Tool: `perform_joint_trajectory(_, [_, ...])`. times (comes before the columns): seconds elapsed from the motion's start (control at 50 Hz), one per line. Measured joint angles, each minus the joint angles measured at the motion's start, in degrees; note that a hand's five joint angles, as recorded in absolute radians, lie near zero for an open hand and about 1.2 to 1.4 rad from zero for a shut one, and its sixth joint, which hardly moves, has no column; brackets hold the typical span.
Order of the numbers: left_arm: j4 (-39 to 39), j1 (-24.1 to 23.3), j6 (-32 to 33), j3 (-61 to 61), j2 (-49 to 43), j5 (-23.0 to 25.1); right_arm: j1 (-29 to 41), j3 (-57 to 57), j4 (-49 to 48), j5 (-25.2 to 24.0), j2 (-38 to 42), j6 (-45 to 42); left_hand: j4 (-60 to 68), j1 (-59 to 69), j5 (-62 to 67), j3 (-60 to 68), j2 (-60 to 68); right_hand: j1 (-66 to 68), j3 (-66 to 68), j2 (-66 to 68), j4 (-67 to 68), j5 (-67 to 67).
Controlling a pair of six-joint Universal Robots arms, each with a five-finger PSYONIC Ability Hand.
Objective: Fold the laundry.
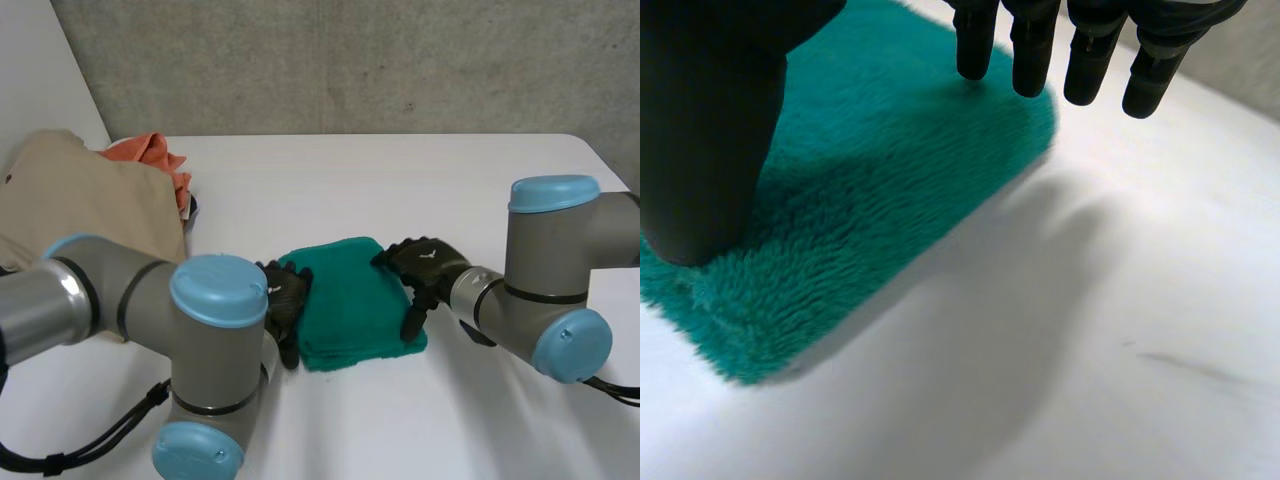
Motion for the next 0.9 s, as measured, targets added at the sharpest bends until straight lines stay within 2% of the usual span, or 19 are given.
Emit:
perform_joint_trajectory(0.08, [0.32,0.24,0.01,0.34,3.2,2.58,-0.35,3.43,-3.11,1.62,-3.61,1.1,0.0,-0.15,0.0,0.0,0.0,0.0,0.0,0.0,0.01,0.01])
perform_joint_trajectory(0.18, [0.67,1.74,0.02,1.67,7.9,8.11,-0.91,10.04,-8.55,3.42,-9.25,4.85,0.0,-0.15,0.0,0.0,0.0,0.0,0.0,0.0,0.01,0.0])
perform_joint_trajectory(0.28, [0.64,4.63,0.08,3.64,11.08,17.56,-2.62,17.59,-11.62,3.76,-13.51,9.3,0.0,-0.11,-0.01,0.0,0.0,0.0,0.0,0.01,0.01,0.0])
perform_joint_trajectory(0.44, [-1.71,8.45,-0.04,9.05,12.08,39.09,-3.99,23.9,-13.7,0.7,-13.91,13.69,0.0,-0.11,0.0,0.0,0.0,0.0,0.0,0.0,0.01,0.01])
perform_joint_trajectory(0.52, [-3.22,8.89,-0.13,11.36,11.63,45.49,-3.76,24.21,-15.99,-2.08,-12.26,15.87,0.0,-0.09,0.0,0.0,0.0,0.21,0.18,0.14,0.16,0.27])
perform_joint_trajectory(0.6, [-3.75,8.77,-0.16,12.44,11.35,47.31,-3.52,23.4,-18.45,-4.3,-9.73,18.0,0.0,-0.09,0.0,0.0,0.0,2.41,3.78,3.71,3.49,3.42])
perform_joint_trajectory(0.74, [-3.63,8.49,-0.23,12.91,10.96,46.89,-2.42,20.66,-20.48,-5.33,-4.7,19.09,0.0,-0.09,0.03,0.0,0.0,10.12,10.66,9.53,10.44,10.54])
perform_joint_trajectory(0.82, [-3.54,8.45,-0.24,12.92,10.71,46.55,-1.42,18.41,-20.9,-4.93,-2.24,18.77,0.0,-0.09,0.0,0.0,0.0,30.59,38.74,38.65,40.38,37.69])
perform_joint_trajectory(0.84, [-3.52,8.45,-0.24,12.91,10.63,46.49,-1.29,18.01,-21.02,-4.74,-1.79,18.69,0.0,-0.09,0.0,0.0,0.0,32.52,40.8,41.23,48.74,44.92])
perform_joint_trajectory(0.9, [-3.5,8.47,-0.22,12.89,10.45,46.39,-1.26,17.54,-22.4,-3.68,-1.16,18.64,0.0,-0.09,0.0,0.0,0.0,32.53,41.3,41.7,55.5,52.19])
